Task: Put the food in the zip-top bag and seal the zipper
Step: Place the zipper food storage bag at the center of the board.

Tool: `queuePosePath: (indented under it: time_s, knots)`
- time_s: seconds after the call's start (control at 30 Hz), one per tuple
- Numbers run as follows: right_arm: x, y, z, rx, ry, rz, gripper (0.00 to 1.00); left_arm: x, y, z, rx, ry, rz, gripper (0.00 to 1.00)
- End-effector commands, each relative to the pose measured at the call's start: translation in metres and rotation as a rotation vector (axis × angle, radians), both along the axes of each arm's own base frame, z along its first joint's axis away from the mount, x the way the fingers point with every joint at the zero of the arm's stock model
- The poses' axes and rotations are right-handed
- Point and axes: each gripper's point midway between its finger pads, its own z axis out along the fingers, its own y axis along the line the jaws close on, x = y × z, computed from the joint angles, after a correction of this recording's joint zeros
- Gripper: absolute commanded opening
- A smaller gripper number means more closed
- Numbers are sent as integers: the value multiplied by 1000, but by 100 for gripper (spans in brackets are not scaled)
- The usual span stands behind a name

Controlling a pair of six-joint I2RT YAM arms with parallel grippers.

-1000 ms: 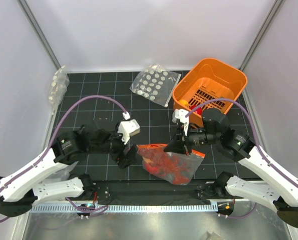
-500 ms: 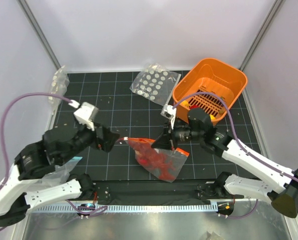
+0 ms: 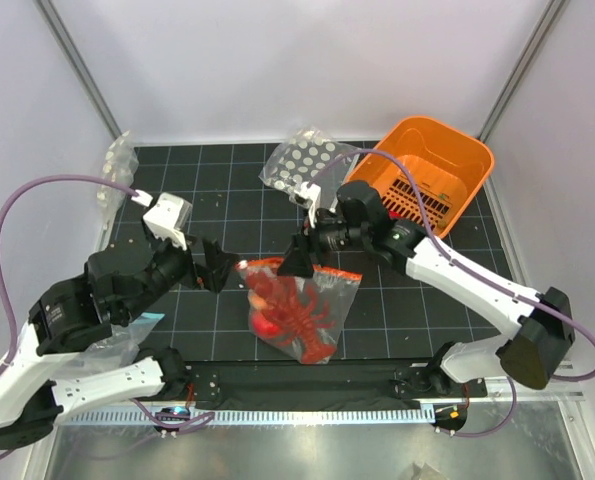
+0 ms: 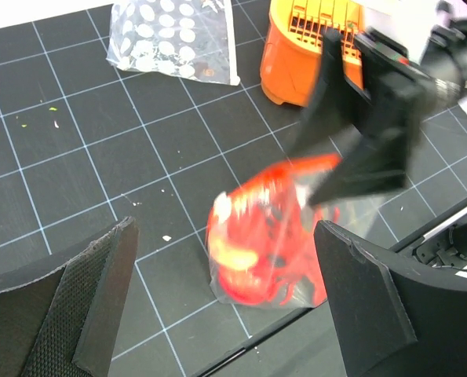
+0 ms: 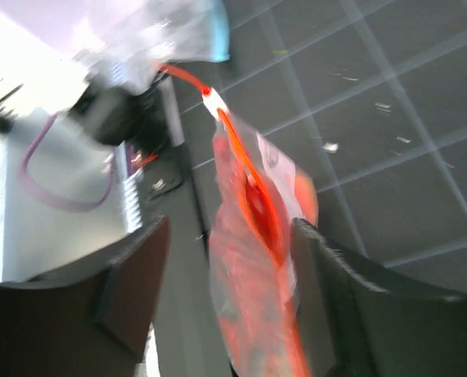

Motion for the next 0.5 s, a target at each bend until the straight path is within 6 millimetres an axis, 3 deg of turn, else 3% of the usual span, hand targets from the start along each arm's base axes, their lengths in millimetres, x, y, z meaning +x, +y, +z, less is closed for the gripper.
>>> queuePosePath:
  time_s: [0.0,0.03,0.1,0.13,0.2,0.27,0.37,0.43,0.47]
  knots:
    - [58,-3,12,-53,-77,-259,75,3,2,14,-35,-21,26,97]
    - [65,-2,28,-41,-104,-280,78,2,1,13,-33,-16,17,96]
    - [76,-8,40,-51,-135,-349,80,1,1,15,-29,-14,9,97]
    - [91,-18,52,-56,-164,-455,90,0,3,16,-31,-15,9,97]
    - [98,-31,64,-55,-162,-555,91,-1,6,18,-37,-22,12,98]
    - [114,-62,83,-49,-178,-765,100,-2,10,21,-50,-32,22,98]
    - [108,-93,92,-59,-174,-885,100,-3,10,22,-73,-33,22,99]
    - [101,-107,86,-66,-141,-943,100,-3,6,17,-81,-23,16,99]
    - [99,-124,93,-43,-141,-1013,100,-2,5,17,-91,-24,16,99]
